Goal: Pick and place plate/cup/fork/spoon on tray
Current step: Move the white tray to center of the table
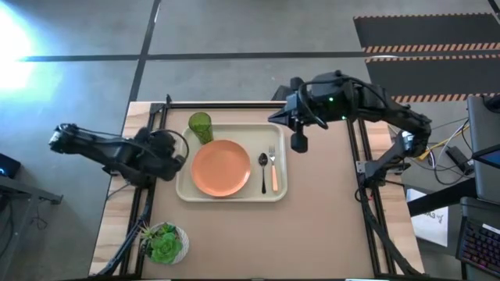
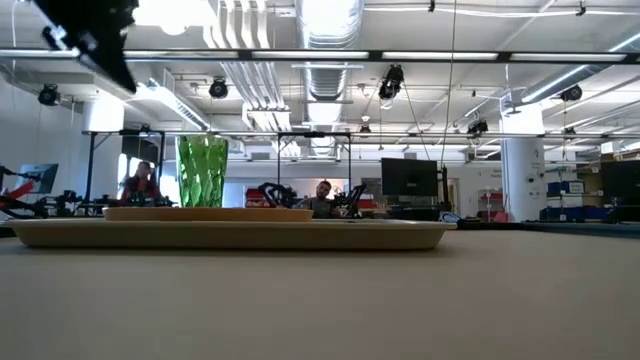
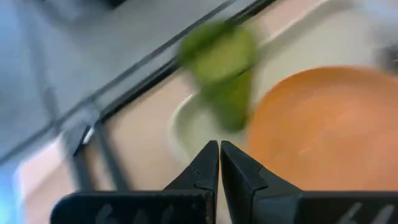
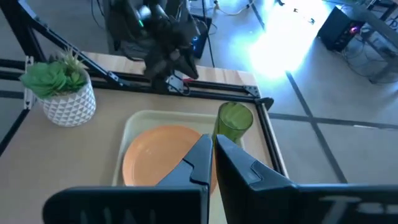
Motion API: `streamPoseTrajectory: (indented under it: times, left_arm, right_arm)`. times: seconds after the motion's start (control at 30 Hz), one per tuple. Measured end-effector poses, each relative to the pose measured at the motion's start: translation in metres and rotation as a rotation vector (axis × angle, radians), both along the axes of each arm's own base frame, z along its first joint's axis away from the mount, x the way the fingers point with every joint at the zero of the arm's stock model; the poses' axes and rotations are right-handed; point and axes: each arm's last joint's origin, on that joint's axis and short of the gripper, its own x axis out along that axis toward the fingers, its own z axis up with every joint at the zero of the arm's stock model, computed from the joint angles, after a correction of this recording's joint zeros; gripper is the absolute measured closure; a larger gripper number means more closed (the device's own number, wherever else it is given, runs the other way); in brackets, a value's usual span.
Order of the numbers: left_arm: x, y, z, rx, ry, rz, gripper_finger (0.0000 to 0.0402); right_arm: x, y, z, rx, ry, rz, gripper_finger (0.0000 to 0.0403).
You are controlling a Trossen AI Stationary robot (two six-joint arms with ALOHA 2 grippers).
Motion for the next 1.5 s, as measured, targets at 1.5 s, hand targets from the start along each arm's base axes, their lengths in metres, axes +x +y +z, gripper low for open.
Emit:
streamPoseTrajectory:
  times: [1.5]
  left_arm:
    - [-0.036,0.034,-0.007,-0.122,-0.29,0.339,0.0402]
  right_arm:
    - [0.013,0.001,-0.179,0.289,0.655,-0.3,0.0394]
